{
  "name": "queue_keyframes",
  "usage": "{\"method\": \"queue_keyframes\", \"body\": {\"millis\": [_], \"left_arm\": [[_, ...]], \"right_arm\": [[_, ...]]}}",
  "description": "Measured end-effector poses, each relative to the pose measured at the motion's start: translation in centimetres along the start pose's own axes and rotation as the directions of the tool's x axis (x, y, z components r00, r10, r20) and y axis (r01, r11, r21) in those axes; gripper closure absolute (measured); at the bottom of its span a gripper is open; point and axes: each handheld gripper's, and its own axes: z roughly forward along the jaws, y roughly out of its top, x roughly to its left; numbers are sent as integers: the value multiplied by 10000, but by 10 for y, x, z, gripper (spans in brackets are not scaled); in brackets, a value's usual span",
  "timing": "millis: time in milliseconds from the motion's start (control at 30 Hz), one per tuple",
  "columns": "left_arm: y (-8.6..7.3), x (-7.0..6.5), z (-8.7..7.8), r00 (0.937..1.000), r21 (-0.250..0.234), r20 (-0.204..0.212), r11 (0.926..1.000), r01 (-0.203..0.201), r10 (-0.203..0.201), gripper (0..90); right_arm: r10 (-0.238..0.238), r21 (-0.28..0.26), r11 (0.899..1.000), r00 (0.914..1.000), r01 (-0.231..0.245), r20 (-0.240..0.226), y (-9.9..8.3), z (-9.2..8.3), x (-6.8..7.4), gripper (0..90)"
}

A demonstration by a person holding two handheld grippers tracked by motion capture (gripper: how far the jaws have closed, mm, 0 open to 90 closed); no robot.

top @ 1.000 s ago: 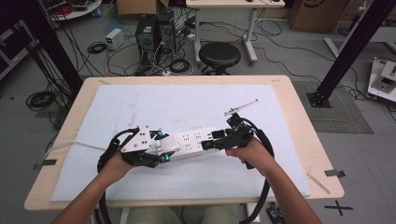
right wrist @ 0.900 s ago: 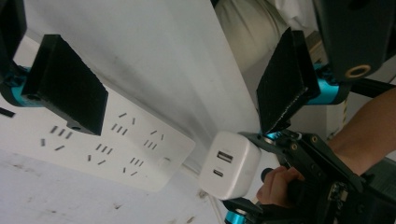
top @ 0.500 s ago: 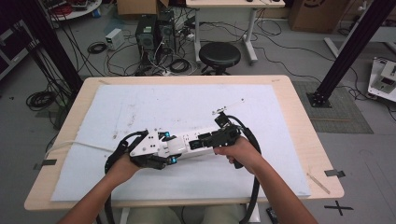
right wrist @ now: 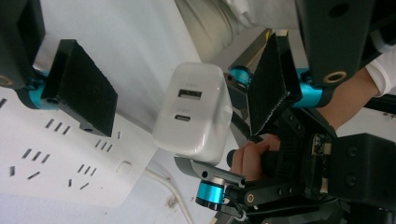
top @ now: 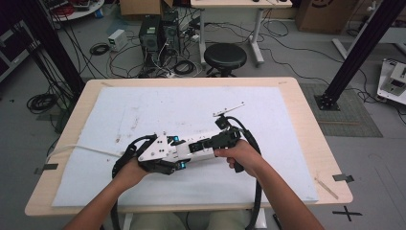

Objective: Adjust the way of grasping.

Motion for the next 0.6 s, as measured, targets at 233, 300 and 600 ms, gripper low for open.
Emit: {"method": "queue_keyframes", "body": {"millis": [233, 300, 600], "left_arm": [[1, -1, 4, 10000, -48, 44, 10000, -36, 37, 425], [1, 0, 5, 10000, -50, 64, 10000, -52, 53, 425], [1, -2, 6, 9999, -75, 78, 9999, -96, 97, 425]], "right_arm": [[233, 233, 9995, 9996, -228, -179, 3, 7, -2, 316], [247, 262, 9994, 9995, -241, -206, 3, 7, -3, 345], [686, 353, 9972, 9945, -660, -794, -1, 12, -11, 467]]}}
